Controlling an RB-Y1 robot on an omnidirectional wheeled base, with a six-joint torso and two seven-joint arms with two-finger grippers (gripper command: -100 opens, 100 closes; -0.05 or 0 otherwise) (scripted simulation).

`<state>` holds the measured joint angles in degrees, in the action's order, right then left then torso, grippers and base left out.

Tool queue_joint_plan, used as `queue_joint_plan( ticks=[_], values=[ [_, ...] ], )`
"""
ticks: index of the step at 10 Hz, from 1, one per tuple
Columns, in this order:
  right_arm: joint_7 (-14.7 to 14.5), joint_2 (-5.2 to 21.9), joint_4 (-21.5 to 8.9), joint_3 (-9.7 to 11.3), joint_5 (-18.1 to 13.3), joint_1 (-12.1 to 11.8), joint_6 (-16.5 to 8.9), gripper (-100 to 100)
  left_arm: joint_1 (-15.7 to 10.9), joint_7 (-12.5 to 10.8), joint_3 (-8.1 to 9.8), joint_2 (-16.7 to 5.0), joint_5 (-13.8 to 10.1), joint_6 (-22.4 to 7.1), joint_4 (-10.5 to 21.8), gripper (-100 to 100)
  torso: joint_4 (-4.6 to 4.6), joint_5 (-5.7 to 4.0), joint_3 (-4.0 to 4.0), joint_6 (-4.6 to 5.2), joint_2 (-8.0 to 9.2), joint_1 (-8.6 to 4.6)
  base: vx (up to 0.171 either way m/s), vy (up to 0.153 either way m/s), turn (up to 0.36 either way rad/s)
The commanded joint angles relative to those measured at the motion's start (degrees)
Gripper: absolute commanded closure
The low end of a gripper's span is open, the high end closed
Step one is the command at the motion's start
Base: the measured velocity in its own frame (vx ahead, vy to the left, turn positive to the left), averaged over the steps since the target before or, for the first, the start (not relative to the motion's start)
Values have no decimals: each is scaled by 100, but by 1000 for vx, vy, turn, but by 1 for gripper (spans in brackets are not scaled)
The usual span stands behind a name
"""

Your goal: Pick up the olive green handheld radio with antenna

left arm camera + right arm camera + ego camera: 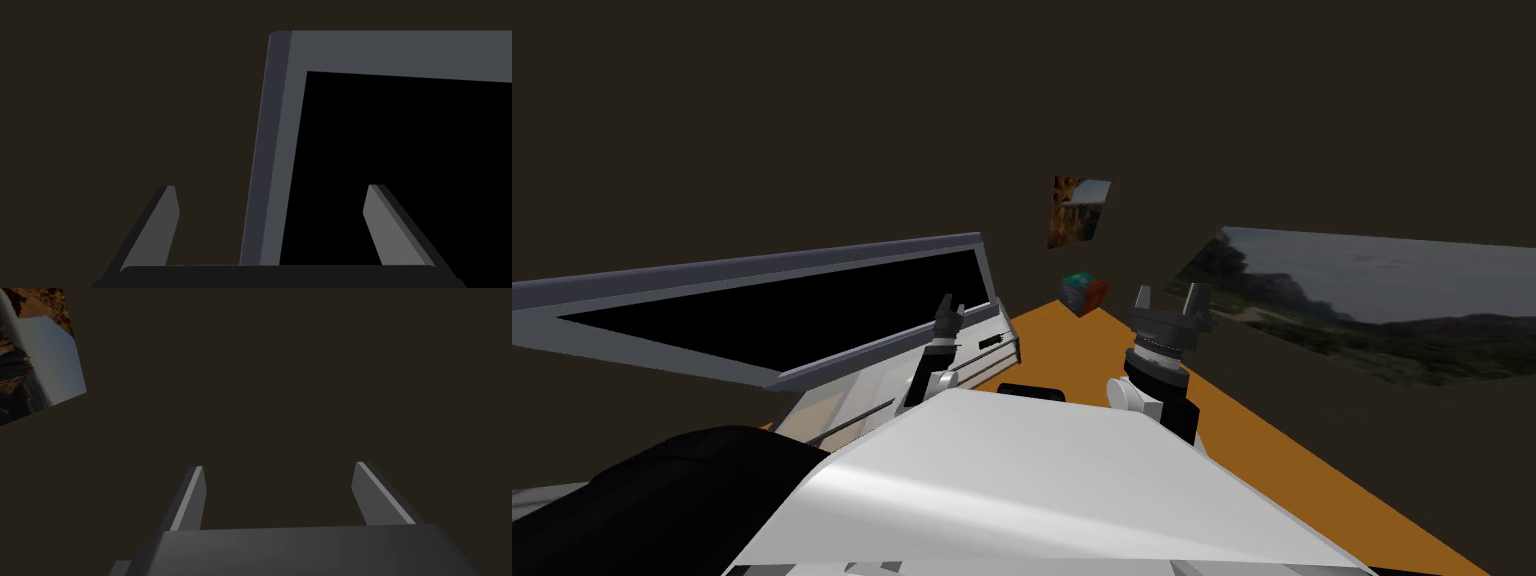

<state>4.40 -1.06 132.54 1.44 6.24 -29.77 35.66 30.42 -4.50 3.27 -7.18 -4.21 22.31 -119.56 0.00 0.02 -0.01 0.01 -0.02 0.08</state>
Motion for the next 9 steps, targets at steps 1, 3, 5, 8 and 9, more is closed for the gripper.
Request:
queue_joint_plan(
  ticks=[1,3,5,8,9],
  values=[
    [0,0,0,0,0,0,0,0,-91,-46,17,-43,-50,-120,221,-100,0,0,0,0,0,0,6,12,-108],
    [0,0,0,0,0,0,0,0,-200,-229,59,-219,-263,-435,636,-100,-1,0,-2,1,-4,1,13,18,-285],
    [0,0,0,-1,0,-1,0,0,-265,-321,88,-307,-379,-633,966,-100,-1,1,-3,-5,-5,4,11,19,-143],
    [0,0,0,0,0,0,0,0,-335,-411,121,-392,-499,-835,1370,-100,-1,0,-3,-1,-5,1,8,13,-155],
    [0,0,0,-1,0,-1,0,0,-410,-502,157,-475,-625,-1037,1517,-100,-1,0,-2,-5,-4,1,14,13,-239]
  ],
)
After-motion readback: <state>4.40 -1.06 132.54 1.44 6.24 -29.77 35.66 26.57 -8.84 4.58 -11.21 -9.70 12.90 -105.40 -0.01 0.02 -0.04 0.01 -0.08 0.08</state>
